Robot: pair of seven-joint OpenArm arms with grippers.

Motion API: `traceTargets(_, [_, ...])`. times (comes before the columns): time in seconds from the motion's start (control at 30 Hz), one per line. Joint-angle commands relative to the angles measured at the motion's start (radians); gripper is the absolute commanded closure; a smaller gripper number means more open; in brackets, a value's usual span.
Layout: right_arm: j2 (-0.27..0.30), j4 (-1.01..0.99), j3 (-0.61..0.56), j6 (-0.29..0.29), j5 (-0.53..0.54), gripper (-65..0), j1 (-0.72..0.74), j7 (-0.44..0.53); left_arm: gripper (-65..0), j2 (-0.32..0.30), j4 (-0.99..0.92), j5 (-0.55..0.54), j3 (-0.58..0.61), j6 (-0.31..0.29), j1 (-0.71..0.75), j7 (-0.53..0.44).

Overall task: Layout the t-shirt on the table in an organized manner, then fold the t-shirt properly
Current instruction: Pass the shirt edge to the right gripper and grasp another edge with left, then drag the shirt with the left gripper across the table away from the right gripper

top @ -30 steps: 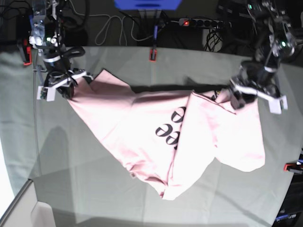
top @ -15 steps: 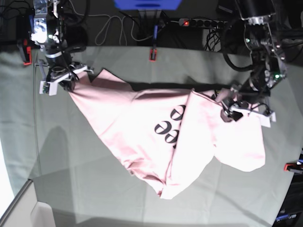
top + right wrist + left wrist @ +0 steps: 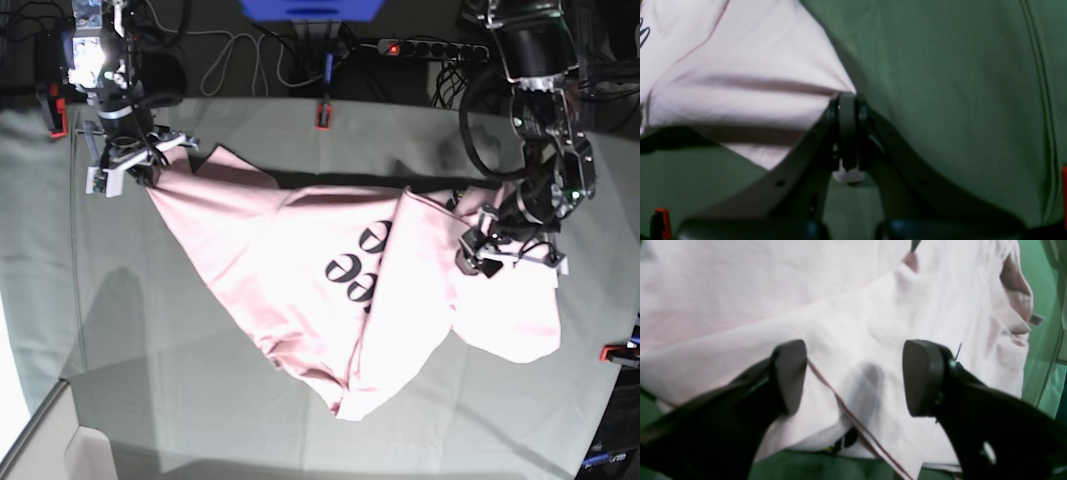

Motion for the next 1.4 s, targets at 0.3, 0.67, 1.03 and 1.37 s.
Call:
traceTargets(0.3, [0.007,0.012,0.005,0.003,-0.002,0.0,0.010,0.022,-33.3,-0.005,-0.011,-0.012,0.001,-0.009,-0.010,-0.007])
traceTargets(0.67, [0.007,-0.065,0.002,0.003,-0.002,0.0,0.040,0.022,-0.3,0.013,0.068,-0.021,0.001,-0.009,-0.047,-0.048])
traceTargets(1.03, [0.008,-0.065,0.005,0.003,-0.002,0.0,0.033,0.022,-0.2,0.005,0.052,-0.012,0.064,-0.006,-0.482,-0.048])
traceTargets(1.37, [0.022,-0.054,0.008,0.003,-0.002,0.0,-0.004,0.022,-0.2,0.015,-0.456,-0.012,0.300,-0.007,-0.992,-0.292])
